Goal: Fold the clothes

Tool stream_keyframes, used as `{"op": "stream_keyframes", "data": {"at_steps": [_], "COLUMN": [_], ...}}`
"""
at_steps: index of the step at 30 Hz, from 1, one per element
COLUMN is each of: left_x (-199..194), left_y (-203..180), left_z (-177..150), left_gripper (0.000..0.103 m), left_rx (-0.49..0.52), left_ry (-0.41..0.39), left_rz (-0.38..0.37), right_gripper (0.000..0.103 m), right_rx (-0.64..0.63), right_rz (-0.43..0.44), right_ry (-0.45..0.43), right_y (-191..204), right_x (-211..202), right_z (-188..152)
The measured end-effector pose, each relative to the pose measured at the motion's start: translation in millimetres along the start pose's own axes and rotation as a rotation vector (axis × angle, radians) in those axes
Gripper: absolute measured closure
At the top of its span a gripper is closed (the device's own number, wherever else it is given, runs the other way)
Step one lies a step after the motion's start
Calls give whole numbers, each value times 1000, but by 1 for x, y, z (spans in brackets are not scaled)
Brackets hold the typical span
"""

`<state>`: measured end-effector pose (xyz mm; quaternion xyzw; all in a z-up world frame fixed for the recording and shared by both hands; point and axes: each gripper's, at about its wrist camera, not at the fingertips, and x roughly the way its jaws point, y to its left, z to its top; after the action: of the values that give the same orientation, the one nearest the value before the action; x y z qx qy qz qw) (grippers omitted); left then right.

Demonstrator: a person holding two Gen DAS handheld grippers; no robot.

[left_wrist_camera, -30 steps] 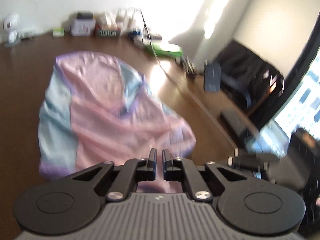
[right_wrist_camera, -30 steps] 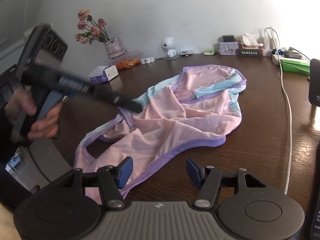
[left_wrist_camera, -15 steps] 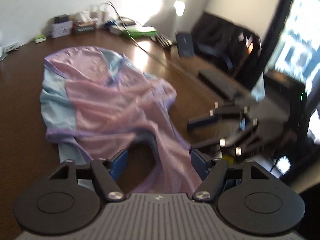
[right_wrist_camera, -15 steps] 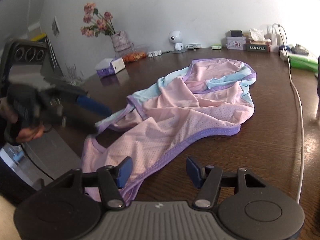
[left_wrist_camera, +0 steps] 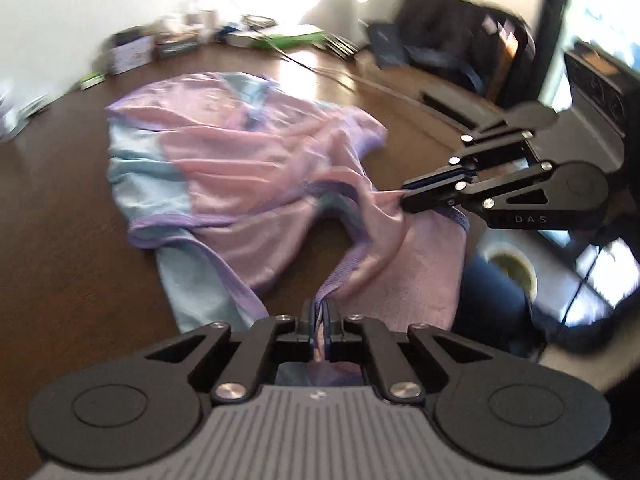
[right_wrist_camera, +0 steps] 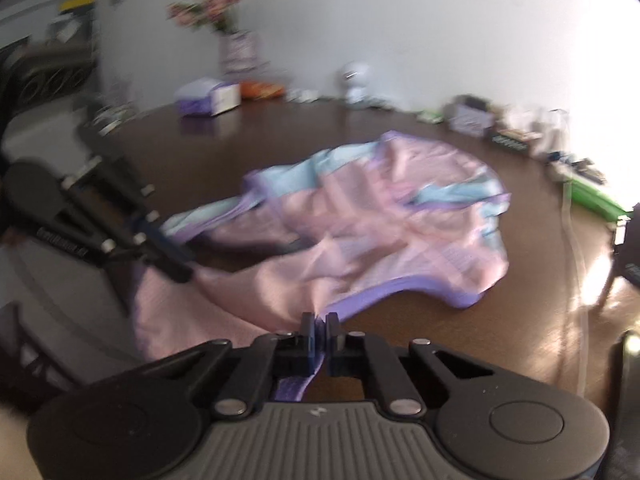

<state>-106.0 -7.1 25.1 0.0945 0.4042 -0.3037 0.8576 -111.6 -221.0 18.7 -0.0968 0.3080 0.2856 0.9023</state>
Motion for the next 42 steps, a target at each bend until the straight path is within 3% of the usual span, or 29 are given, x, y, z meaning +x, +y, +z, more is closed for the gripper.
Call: {"op": "stream_keyframes", "data": {"at_steps": [6,8,10,12,14,16,20,22,24,26,30,32,34,38,42], "left_x": [-4,6,13,-1,-21,-25,-6,5,13,15,2,-6,-12,-23,-41], "left_y": [39,57,66,67,61,46,17,6,-1,-2,-2,-8,-12,-8,9], "left_z": [49,64,71,63,51,43,37,36,35,38,39,36,34,31,27], "left_gripper": [100,95,93,80,48,42,42,42,46,91,95,97,99,100,100], "left_rx": [-281,-367,-348,-330,-309,-256,-123,-60,-3,7,-34,-15,-34,-135,-299], "left_ry": [-215,-240,-196,-204,-221,-188,-82,-57,-65,-72,-142,-191,-226,-299,-387], "left_rz": [19,48,98,121,96,68,91,132,202,260,381,498,553,590,554], "right_gripper": [100,96,87,84,79,68,65,66,70,82,99,99,99,73,70], "right_rx": [143,180,201,192,152,85,-6,-76,-71,-64,-93,-106,-119,-76,3], "right_rz": [-70,-115,-160,-196,-126,18,81,22,-55,-133,-290,-327,-365,-372,-331], "right_ry": [-119,-148,-136,-76,-124,-131,-44,-33,-25,-17,-27,-69,-112,-104,-34], "right_y": [-49,-67,-80,-85,-77,-64,-37,-26,-22,-18,-6,1,7,15,17], "right_x": [23,41,63,68,47,27,18,17,22,27,33,25,17,26,37], "right_z": [57,76,93,98,87,66,39,31,30,28,31,33,34,28,22]}}
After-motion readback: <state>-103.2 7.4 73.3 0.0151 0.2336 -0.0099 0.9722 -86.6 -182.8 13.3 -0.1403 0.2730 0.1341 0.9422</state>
